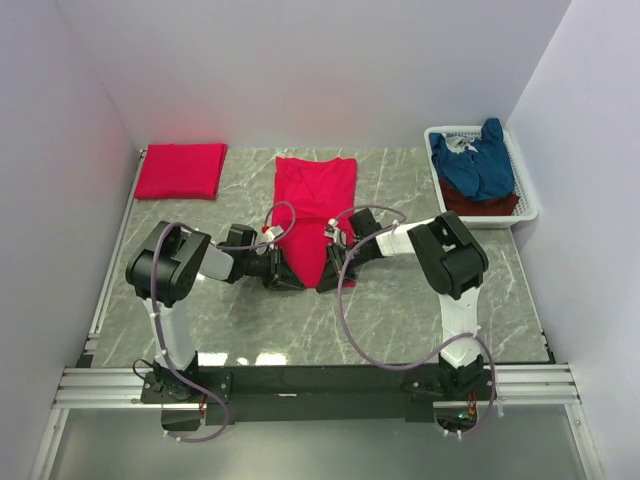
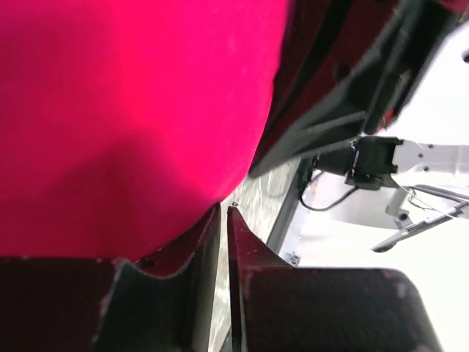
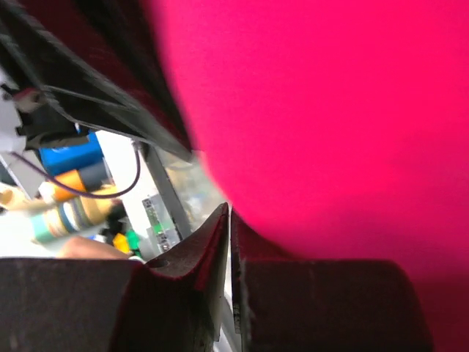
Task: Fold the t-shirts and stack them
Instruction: Fold the tshirt
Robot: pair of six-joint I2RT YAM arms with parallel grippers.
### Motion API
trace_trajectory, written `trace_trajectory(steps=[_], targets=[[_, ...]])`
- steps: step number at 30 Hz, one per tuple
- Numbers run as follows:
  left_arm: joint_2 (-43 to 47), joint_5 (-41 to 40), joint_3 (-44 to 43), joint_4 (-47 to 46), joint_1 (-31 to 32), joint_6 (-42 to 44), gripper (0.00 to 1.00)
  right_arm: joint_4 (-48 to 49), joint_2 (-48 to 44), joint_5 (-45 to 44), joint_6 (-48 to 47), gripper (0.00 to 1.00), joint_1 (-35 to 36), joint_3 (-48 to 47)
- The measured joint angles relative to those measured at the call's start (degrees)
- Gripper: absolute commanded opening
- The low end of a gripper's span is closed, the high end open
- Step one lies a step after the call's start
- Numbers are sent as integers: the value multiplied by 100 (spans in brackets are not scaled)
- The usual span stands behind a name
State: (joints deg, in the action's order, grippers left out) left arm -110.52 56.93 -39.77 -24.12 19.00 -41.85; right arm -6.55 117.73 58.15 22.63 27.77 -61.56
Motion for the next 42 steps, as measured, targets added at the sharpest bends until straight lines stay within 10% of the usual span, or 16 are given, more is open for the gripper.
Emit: trace_trajectory(steps=[20, 42], targets=[[1381, 522, -448, 2334, -951, 2120, 29, -2022, -732, -170, -1613, 12, -1014, -678], [-1790, -328, -2463, -1471, -1292, -1187, 33, 251, 2173, -181, 966, 11, -1333, -3595]])
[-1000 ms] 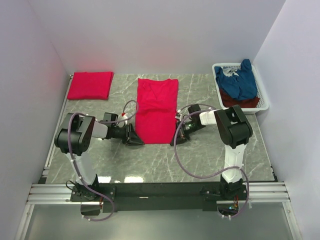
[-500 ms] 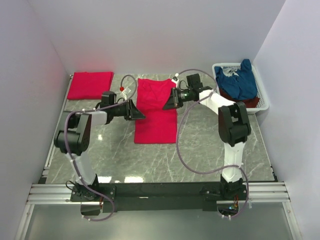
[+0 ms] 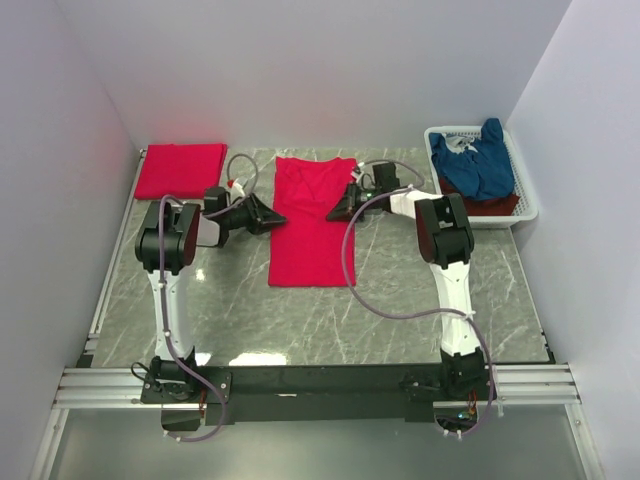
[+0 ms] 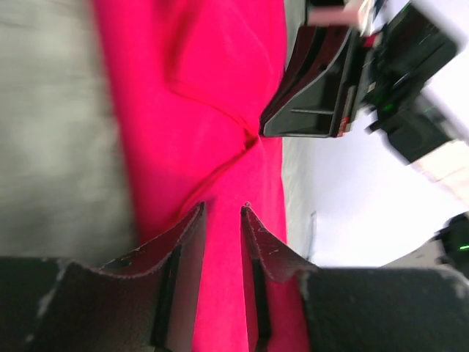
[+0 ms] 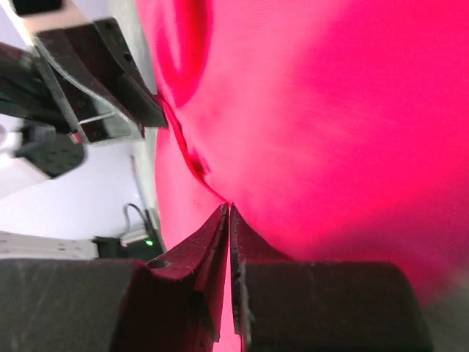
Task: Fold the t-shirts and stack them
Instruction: Fold the tshirt
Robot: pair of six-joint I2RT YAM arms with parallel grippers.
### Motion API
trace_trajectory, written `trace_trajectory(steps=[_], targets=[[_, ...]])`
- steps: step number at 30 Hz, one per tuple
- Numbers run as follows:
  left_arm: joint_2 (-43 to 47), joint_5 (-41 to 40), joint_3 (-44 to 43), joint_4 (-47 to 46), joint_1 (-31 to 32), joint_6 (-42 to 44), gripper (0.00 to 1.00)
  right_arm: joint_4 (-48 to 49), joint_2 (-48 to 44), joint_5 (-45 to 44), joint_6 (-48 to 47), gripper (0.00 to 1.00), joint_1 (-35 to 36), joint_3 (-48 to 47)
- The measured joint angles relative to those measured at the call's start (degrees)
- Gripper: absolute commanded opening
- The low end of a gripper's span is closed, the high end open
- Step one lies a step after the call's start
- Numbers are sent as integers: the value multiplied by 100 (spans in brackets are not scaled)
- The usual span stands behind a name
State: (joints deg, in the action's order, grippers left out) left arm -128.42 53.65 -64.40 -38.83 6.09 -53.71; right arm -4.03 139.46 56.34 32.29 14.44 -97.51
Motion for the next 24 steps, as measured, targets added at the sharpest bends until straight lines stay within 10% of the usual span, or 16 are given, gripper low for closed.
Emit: trace_trajectory(steps=[12, 24], targets=[[651, 70, 603, 111, -529, 7, 58, -562, -568, -63, -361, 40, -457, 120], [4704, 339, 817, 4419, -935, 6293, 73, -2837, -4192, -1746, -4577, 49, 407, 1303]])
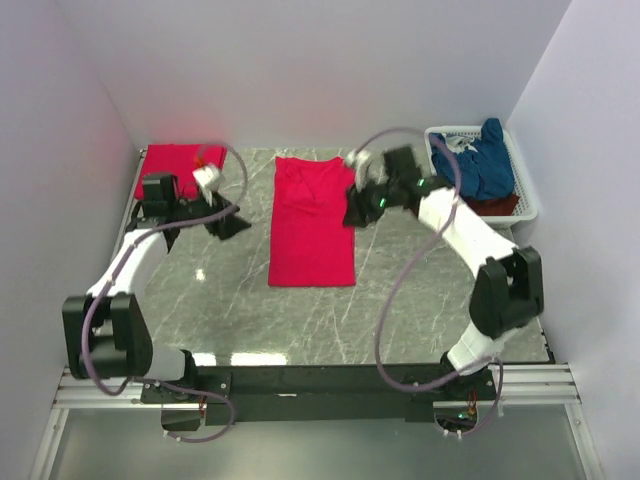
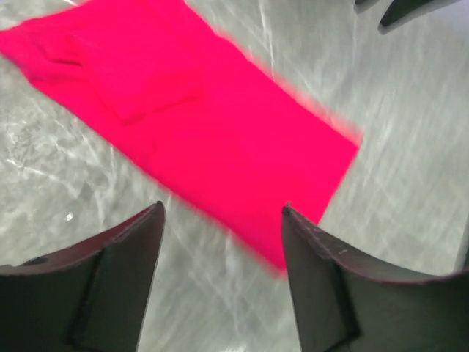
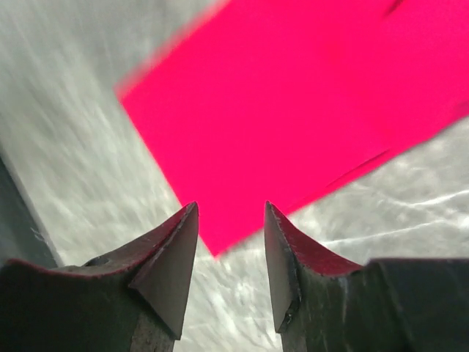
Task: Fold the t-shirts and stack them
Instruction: Fold the tshirt
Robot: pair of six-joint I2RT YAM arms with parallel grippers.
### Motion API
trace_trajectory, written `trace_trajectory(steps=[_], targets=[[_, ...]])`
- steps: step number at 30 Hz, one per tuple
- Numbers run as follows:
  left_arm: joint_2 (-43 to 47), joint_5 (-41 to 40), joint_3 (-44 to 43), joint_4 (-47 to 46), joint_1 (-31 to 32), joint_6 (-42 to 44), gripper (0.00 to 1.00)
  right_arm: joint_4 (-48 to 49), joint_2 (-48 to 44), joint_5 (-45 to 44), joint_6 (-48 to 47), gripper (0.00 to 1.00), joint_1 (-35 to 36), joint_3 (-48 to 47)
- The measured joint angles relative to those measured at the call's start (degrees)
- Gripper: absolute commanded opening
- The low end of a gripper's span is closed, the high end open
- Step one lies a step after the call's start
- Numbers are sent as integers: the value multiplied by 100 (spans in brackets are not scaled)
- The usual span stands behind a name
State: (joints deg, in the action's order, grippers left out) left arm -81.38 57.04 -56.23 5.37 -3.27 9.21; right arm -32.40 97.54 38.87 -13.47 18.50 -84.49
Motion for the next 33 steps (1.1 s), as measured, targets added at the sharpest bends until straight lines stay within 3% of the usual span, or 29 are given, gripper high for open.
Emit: trace_trajectory(steps=[5, 10, 16, 26, 33], targets=[[501, 17, 835, 1690, 162, 3427, 72, -26, -881, -1298, -1617, 47, 1054, 1952], [973, -407, 2236, 1775, 957, 5246, 59, 328, -1276, -2153, -2651, 47, 1644, 3279], [1394, -782, 2900, 831, 1950, 5904, 56, 1200, -1314, -2601, -3270, 46, 2105, 3783], [682, -1335, 2949, -114, 2310, 6548, 44, 2031, -1067, -3095, -3639, 40, 2286, 3980], [354, -1604, 2918, -203, 2315, 6841, 43, 2114, -922, -3132, -3792, 44, 2299, 4015]])
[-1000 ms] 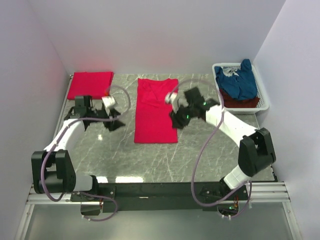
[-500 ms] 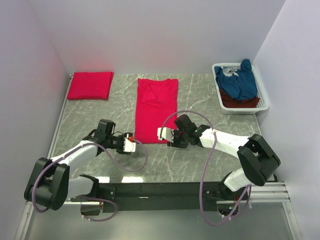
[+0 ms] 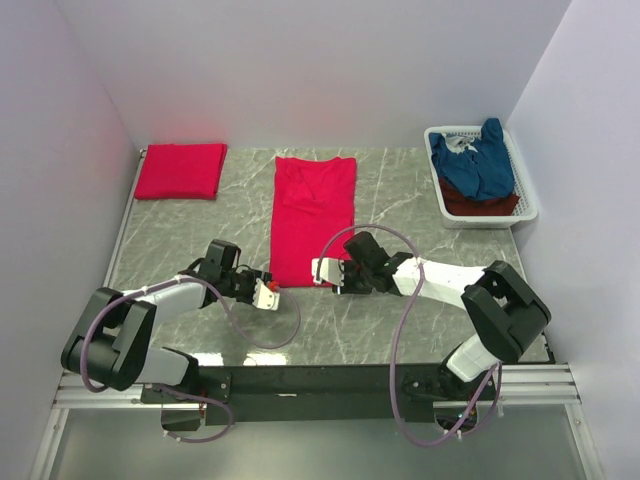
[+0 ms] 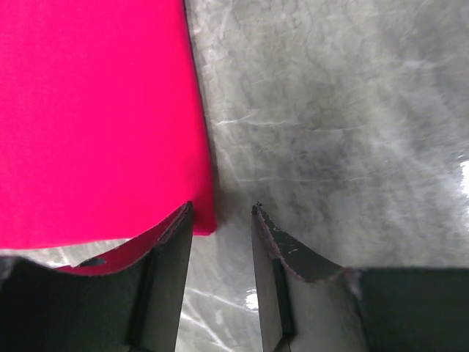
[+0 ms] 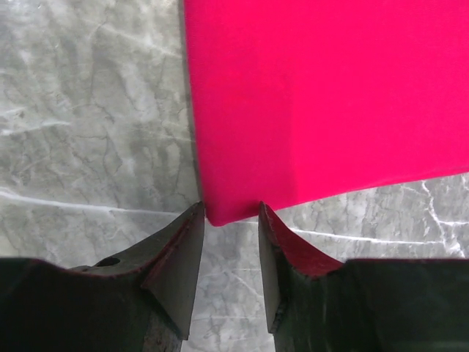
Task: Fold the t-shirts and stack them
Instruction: Fold the tshirt
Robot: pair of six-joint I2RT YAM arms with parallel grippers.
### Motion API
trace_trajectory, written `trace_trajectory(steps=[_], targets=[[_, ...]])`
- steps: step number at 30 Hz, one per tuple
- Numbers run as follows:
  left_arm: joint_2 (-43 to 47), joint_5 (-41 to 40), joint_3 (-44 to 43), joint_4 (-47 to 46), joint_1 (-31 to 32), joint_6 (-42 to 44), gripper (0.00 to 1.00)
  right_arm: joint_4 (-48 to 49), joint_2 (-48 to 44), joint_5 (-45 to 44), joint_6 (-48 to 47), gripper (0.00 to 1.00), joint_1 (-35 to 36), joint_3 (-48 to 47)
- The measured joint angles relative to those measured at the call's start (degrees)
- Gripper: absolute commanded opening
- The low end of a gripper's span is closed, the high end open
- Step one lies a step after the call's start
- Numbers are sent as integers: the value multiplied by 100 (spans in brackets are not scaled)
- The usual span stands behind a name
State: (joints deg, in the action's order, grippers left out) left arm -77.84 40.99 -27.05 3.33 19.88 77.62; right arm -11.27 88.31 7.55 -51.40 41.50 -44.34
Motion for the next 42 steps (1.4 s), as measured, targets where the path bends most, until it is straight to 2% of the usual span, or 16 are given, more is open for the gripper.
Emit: trace_trajectory(steps=[8, 12, 15, 16, 18, 22, 27, 30, 36, 42], targets=[[-315, -192, -125, -341, 0, 133, 32, 72, -46, -52, -179, 46, 166, 166], [-378, -278, -160, -380, 2, 155, 26, 85, -46, -66, -219, 42, 195, 170], [-391, -306, -166, -343, 4, 210, 18, 101, -35, -68, -251, 23, 216, 175], [-400, -315, -179, -317, 4, 227, 14, 120, -22, -76, -258, 12, 223, 177], [-415, -321, -225, -234, 4, 229, 12, 195, 28, -105, -264, 1, 225, 188], [-417, -337, -450, 85, 4, 17, 1, 289, 59, -153, -236, 0, 223, 205], [-411, -120, -1325, 868, -192, -739, 1, -76, 0, -4, -50, 0, 22, -26], [-299, 44, -1709, 1058, -358, -1043, 1, -498, -136, 216, 133, 0, -323, -479], [0, 164, -1829, 1460, -404, -1344, 1, -879, -396, 476, 413, 0, -732, -1290], [387, 238, -1836, 2024, -369, -1497, 1, -1364, -874, 697, 588, 0, -688, -1200]])
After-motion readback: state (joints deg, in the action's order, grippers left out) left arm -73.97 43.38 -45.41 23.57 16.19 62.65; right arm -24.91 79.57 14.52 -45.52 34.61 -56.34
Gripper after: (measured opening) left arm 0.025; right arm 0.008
